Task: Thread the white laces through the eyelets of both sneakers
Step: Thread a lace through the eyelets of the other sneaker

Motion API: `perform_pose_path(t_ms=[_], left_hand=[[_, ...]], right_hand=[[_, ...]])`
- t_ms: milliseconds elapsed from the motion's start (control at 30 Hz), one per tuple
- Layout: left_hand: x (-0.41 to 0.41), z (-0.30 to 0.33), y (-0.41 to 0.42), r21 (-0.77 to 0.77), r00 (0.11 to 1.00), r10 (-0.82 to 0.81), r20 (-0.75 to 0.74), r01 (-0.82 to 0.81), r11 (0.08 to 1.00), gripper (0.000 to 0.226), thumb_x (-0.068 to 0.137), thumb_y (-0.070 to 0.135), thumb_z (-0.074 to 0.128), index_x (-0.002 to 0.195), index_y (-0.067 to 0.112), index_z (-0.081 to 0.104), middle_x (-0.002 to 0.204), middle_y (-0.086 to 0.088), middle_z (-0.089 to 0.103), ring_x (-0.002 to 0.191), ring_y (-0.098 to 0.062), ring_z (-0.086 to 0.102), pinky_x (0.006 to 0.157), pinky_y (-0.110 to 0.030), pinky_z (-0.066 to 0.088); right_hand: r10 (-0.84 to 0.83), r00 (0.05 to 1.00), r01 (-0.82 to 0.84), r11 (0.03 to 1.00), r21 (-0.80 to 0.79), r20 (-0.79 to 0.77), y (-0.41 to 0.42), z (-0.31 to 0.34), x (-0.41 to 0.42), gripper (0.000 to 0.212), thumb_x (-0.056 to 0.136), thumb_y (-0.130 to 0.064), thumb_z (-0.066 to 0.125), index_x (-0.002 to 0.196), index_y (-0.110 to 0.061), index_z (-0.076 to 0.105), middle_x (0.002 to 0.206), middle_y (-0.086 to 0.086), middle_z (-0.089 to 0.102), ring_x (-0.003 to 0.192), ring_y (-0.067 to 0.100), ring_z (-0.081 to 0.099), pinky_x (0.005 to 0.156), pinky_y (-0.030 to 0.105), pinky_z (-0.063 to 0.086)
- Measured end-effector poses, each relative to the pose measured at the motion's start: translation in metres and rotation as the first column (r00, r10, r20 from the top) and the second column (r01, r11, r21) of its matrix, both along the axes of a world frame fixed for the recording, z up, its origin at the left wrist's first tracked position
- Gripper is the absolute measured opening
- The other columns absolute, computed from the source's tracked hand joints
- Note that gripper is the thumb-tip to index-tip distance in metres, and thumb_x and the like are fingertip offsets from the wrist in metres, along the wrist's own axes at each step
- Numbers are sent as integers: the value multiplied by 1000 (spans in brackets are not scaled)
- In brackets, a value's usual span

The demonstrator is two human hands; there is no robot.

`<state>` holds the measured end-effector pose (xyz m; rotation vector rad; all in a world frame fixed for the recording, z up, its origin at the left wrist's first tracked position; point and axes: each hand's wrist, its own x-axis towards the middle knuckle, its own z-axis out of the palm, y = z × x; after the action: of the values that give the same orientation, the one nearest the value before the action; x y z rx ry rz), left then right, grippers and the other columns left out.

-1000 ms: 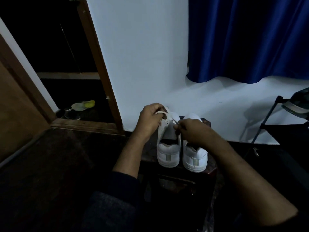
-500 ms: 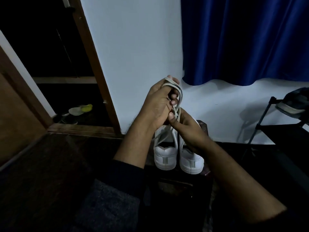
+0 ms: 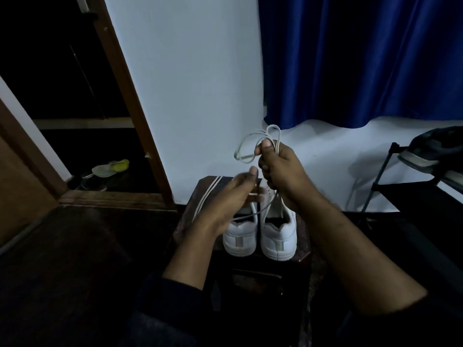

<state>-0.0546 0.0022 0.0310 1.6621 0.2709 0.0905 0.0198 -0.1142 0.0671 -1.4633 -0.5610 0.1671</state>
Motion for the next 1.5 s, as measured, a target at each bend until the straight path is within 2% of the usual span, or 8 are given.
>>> perform_pose_path(t_ms=[167,267,433,667,1000,1167,1300,1500], left_hand=[[-6,-21,-14,181,984,-177,36,168,969,38,105,38,54,110,7,74,68,14,65,68,0,60,69,-16,46],[-5,-17,-11,133,991,-84,101,70,989,27,106,28,56,95,13,76,63,4,51,59,-9,48,62,-23,42],[7,-1,-4,343,952,133,276,-227,912,20,103,17,61,94,9,76,62,16,62,54,11,54,58,-7,39],[49,-36,-16,506,986,-48,161,-40,862,13,94,17,65,86,24,72,76,7,74,73,-11,70,79,-34,60],[40,-51,-15,726,988,-74,137,-49,686,6,96,24,65,91,26,67,75,8,73,72,-5,66,89,-30,53],[30,-42,-15,679,993,-112,45,52,732,12,97,21,67,87,28,68,69,11,73,67,3,68,74,-25,56],[21,-40,-15,636,993,-110,31,65,769,11,97,27,67,86,27,66,65,9,72,61,0,68,71,-29,57],[30,-46,-3,603,989,51,142,-127,788,14,96,21,69,83,28,68,68,11,71,61,-2,68,65,-33,59]], right_hand=[[-111,994,111,994,0,-15,-5,18,21,35,107,-40,39,91,-17,59,59,-6,41,44,5,28,39,20,22],[-234,961,259,947,-189,146,-15,19,37,35,106,-40,41,90,-18,63,66,-3,53,51,7,43,49,23,35],[-173,936,324,765,-557,307,-26,-12,65,39,104,-41,47,98,-6,62,93,14,68,87,30,64,78,41,53],[-72,968,231,639,-733,242,-24,-86,93,31,95,-25,56,107,4,60,111,28,65,106,42,61,79,35,41],[-193,939,320,794,-517,286,-21,-139,80,53,90,-58,42,124,-25,67,112,13,61,117,31,51,102,41,45],[-229,931,341,821,-458,283,-19,-143,64,58,91,-64,37,125,-26,65,111,4,53,115,25,54,103,43,46],[-225,935,330,837,-436,275,-17,-146,62,36,99,-45,51,123,-23,67,107,5,54,109,16,51,100,40,46],[-104,977,182,867,-463,187,-2,-138,67,36,97,-43,56,125,-23,66,113,6,54,107,17,60,103,41,49]])
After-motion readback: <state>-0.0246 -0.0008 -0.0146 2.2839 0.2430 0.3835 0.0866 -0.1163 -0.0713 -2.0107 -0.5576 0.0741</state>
